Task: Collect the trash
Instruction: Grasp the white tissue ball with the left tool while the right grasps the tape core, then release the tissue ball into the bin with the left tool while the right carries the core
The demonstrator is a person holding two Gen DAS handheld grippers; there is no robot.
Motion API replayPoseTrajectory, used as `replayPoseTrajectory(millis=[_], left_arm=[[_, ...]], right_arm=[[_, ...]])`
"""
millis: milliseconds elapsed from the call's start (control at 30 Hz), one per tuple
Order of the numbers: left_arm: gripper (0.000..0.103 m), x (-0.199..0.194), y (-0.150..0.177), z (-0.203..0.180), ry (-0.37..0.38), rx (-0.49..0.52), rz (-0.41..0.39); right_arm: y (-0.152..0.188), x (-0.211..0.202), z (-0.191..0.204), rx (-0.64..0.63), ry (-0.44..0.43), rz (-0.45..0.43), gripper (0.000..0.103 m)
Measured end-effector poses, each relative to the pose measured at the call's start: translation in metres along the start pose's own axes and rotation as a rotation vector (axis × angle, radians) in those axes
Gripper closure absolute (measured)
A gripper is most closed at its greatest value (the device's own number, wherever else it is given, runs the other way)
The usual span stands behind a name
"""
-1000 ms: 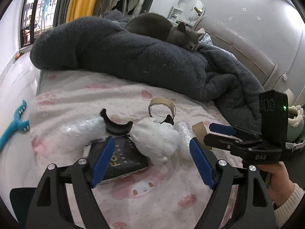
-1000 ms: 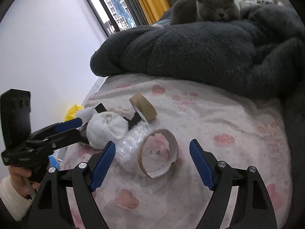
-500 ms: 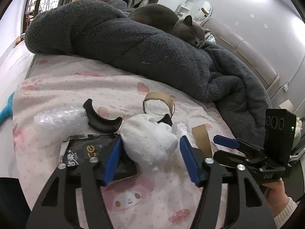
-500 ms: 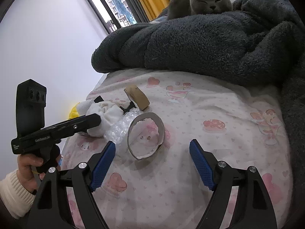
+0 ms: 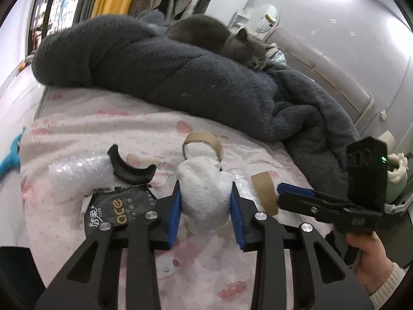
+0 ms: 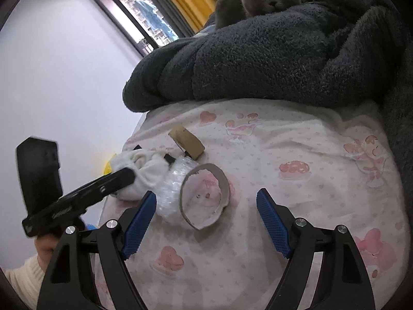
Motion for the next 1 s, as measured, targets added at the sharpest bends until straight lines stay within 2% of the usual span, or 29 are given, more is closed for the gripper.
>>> replayPoseTrajectory(millis=[133, 300, 400, 467, 567, 733, 833, 1000], left_arm=[[0.066, -0.015, -0.006, -0.007, 0.014, 0.039, -0.031], [0.066, -0.029, -0.005, -0.001, 0.001, 0.043, -0.036], [0.066, -0.039, -0.005, 0.003, -0.006, 0.047, -0.041], [0.066, -0.044, -0.005, 0.005, -0.010, 0.048, -0.044], [0.066, -0.052, -0.005, 0.010, -0.018, 0.045, -0.050], [0.066, -0.067, -0.002, 0.022, -0.042, 0.048, -0.047], [0.066, -0.078, 0.002, 0.031, -0.063, 0.051, -0.041], [0.066, -0.095, 0.009, 0.049, -0.097, 0.042, -0.036]], right_arm=[[-0.004, 0.003, 0.005, 0.003, 0.004, -0.011, 0.022], [0.004, 0.015, 0.005, 0.028, 0.012, 0.008, 0.030], [0.008, 0.020, 0.004, 0.046, 0.017, 0.019, 0.037], [0.007, 0.020, 0.005, 0.069, 0.013, 0.009, 0.049], [0.002, 0.017, 0.009, 0.059, 0.040, -0.012, 0.058], [-0.006, 0.007, 0.014, 0.038, 0.089, -0.061, 0.058], [-0.007, 0.005, 0.021, 0.028, 0.089, -0.081, 0.060], [-0.004, 0.005, 0.040, -0.014, 0.104, -0.084, 0.061]])
Point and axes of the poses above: each gripper's, at about its wrist camera, not at the fingertips, and x roughly the way its jaws point, z to its left, y to its underside, the point moved 10 cm from there along x, roughly the way its jaws point, and after that the axes turned 8 degrees about -z, right-handed, at the moved point
